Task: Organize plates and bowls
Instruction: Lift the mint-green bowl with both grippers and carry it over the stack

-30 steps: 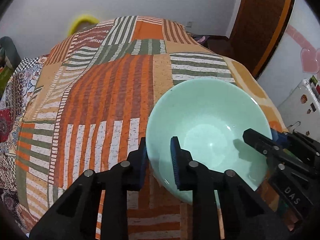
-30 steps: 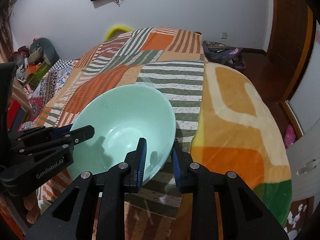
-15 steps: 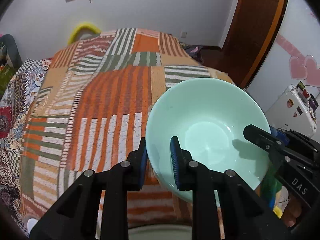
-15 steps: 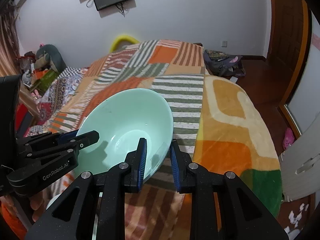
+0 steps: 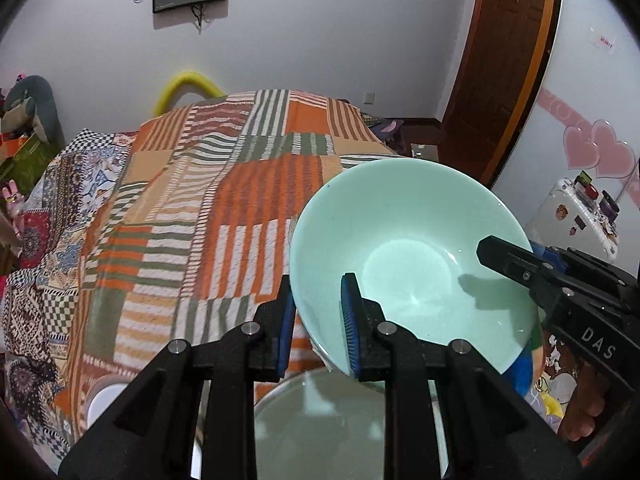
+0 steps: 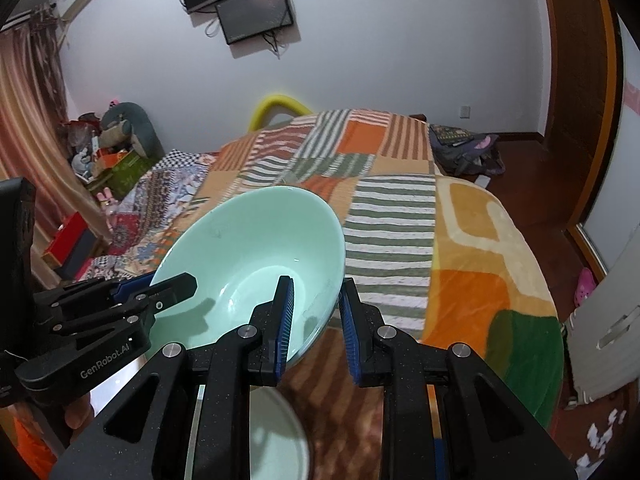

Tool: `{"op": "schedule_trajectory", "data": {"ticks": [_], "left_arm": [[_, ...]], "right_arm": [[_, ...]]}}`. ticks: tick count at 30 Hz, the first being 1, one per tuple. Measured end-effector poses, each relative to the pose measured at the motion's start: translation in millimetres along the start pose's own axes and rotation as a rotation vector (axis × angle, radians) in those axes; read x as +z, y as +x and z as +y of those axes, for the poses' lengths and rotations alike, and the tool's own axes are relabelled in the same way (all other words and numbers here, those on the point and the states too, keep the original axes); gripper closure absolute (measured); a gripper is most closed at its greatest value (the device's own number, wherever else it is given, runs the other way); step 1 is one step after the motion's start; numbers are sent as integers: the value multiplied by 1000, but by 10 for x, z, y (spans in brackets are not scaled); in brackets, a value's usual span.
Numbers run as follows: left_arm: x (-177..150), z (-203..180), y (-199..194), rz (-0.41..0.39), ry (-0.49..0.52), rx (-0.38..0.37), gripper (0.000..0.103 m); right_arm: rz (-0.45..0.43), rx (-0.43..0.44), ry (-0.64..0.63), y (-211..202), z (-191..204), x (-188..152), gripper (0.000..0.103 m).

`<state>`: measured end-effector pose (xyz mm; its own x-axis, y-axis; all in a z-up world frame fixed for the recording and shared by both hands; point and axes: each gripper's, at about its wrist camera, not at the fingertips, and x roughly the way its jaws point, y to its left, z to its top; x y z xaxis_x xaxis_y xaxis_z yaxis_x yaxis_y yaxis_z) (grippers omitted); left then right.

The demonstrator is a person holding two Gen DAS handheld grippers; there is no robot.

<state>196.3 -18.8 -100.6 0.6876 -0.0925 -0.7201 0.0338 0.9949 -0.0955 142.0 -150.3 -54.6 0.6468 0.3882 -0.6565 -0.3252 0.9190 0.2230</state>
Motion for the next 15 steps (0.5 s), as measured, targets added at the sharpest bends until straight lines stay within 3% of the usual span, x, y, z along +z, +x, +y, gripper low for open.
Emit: {"op": "schedule_trajectory", "data": {"ticks": [15], "left_arm": [[-547,577,-630,-27,-92,53,81]], "right_arm": [[21,91,-65,-33,656,-246,82]]}}
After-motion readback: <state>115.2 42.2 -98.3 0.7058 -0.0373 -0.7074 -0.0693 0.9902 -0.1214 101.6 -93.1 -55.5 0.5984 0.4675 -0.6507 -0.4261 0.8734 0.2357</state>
